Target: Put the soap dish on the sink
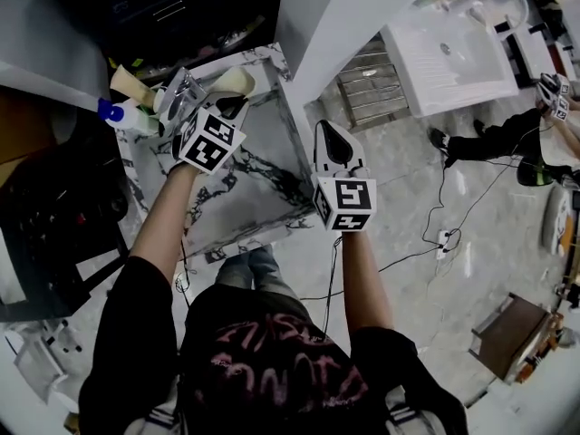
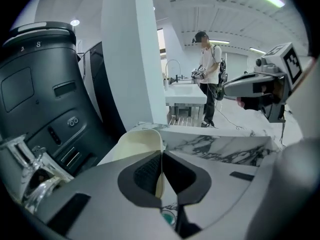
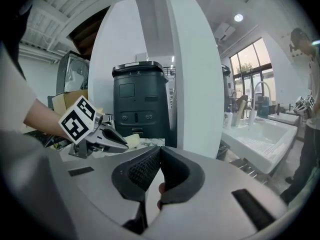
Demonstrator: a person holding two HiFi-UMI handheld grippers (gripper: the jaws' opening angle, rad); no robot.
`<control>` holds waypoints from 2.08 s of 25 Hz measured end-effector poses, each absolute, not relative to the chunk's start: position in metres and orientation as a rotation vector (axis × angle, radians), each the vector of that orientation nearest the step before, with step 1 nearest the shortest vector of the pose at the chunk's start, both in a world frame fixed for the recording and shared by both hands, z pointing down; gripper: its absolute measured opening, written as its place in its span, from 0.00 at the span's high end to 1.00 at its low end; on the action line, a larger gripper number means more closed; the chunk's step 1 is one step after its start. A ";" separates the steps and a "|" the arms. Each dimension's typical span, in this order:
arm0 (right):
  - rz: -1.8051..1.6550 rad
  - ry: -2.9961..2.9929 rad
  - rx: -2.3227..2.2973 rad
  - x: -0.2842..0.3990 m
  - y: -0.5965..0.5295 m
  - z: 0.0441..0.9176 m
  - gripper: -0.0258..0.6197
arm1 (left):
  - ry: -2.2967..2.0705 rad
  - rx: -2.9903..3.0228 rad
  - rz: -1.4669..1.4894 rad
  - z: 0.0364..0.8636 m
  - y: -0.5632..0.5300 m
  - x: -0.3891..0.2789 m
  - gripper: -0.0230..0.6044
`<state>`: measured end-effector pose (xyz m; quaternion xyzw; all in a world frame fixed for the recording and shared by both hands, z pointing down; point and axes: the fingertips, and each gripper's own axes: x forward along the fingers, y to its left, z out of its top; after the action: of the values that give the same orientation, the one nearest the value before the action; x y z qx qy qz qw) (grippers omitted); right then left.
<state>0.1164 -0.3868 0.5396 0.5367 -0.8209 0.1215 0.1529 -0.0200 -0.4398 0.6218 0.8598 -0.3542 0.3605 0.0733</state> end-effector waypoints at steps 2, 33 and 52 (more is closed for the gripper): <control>0.362 -2.348 1.542 0.118 -0.389 0.543 0.94 | -1.042 2.577 1.106 0.631 -0.447 -0.018 0.93; 0.381 -2.314 1.607 0.130 -0.391 0.543 0.94 | -1.052 2.572 1.098 0.628 -0.458 -0.007 0.83; 0.321 -2.391 1.609 0.106 -0.322 0.496 0.94 | -1.291 2.576 0.798 0.536 -0.366 -0.029 0.94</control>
<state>0.1055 -0.3221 0.4957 0.5509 -0.8184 0.1100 0.1207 -0.0289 -0.3662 0.5361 0.8591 -0.4305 0.2661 0.0758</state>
